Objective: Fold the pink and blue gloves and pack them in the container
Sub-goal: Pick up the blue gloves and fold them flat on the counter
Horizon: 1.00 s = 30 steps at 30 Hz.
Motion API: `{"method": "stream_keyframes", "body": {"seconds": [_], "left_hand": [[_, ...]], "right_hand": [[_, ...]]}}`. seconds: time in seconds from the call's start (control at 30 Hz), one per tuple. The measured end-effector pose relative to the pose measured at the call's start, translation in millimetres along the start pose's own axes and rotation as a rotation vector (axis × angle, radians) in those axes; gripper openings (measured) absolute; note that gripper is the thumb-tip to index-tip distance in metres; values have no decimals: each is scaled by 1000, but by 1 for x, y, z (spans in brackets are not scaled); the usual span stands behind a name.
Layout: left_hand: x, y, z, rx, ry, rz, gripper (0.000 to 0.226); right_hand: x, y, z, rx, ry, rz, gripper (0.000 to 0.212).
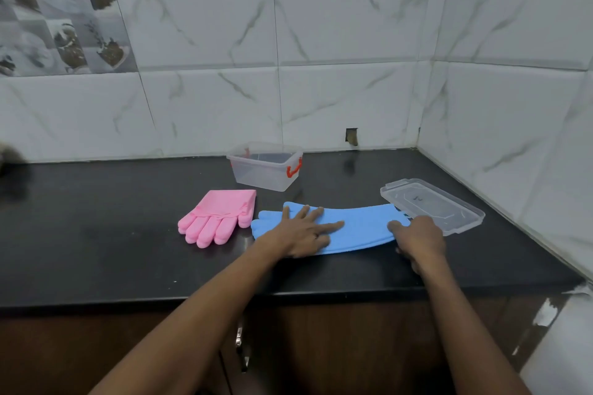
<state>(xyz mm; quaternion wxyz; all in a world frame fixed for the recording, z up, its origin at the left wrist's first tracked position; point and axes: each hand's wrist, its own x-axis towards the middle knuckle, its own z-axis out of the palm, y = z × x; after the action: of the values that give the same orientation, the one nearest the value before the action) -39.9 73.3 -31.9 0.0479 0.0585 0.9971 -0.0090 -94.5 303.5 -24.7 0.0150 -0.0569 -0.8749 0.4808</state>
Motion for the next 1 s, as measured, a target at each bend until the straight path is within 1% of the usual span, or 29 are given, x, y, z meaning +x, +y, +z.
{"method": "stream_keyframes", "body": {"seconds": [0.07, 0.1, 0.17, 0.23, 0.27, 0.3, 0.33, 0.37, 0.4, 0.43, 0.47, 0.5, 0.53, 0.6, 0.67, 0.7, 0.73, 0.77, 0.83, 0.9, 0.97, 1.0], "left_hand": [[0, 16, 4, 55, 74, 75, 54], [1, 23, 5, 55, 93, 107, 55], [3, 30, 4, -46, 64, 121, 54], [1, 29, -5, -243, -53, 101, 50], [-2, 26, -11, -427, -98, 75, 50], [-6, 22, -19, -687, -103, 26, 54], [-10, 17, -26, -988, -55, -27, 58], [-12, 10, -33, -1265, 32, -75, 61], [-13, 0, -39, -1484, 106, -125, 67], [-12, -10, -44, -1652, 140, -174, 75], [-13, -20, -49, -1767, 138, -218, 84], [-15, -28, -54, -1825, 124, -259, 87], [-18, -35, -56, -1840, 120, -310, 80], [-22, -42, -48, -1739, 143, -448, 51], [-23, -42, -33, -1558, 163, -605, 30], [-22, -41, -25, -1505, 181, -660, 21], [-20, -41, -20, -1491, 203, -689, 14], [-19, -39, -17, -1495, 234, -713, 10], [-18, -38, -17, -1491, 308, -764, 11], [-18, -36, -17, -1493, 326, -778, 29], [-20, -34, -18, -1450, 312, -792, 41], [-21, -33, -19, -1405, 306, -797, 42]], "right_hand": [[0, -2, 5, 418, -73, 96, 31], [1, -2, 8, 522, -83, 130, 31], [-2, -2, 17, 560, -14, 144, 35], [-8, -7, 25, 460, 110, 88, 35], [-12, -12, 28, 406, 157, 42, 35], [-16, -18, 31, 361, 183, -23, 36], [-23, -27, 33, 319, 194, -104, 38], [-30, -37, 37, 255, 203, -197, 41], [-38, -48, 43, 153, 206, -295, 44], [-47, -56, 52, 18, 194, -400, 48], [-57, -63, 63, -127, 153, -500, 52], [-68, -67, 76, -246, 87, -580, 53], [-79, -69, 90, -325, -3, -639, 52], [-98, -69, 111, -457, -149, -742, 46], [-109, -65, 125, -609, -180, -896, 48], [-110, -61, 128, -657, -197, -952, 50], [-109, -58, 127, -644, -226, -973, 52], [-106, -55, 124, -573, -244, -977, 51], [-97, -46, 111, -311, -229, -901, 46], [-82, -39, 92, -107, -151, -756, 41], [-64, -35, 76, -71, -95, -640, 39], [-55, -35, 71, -104, -100, -634, 39]]}}
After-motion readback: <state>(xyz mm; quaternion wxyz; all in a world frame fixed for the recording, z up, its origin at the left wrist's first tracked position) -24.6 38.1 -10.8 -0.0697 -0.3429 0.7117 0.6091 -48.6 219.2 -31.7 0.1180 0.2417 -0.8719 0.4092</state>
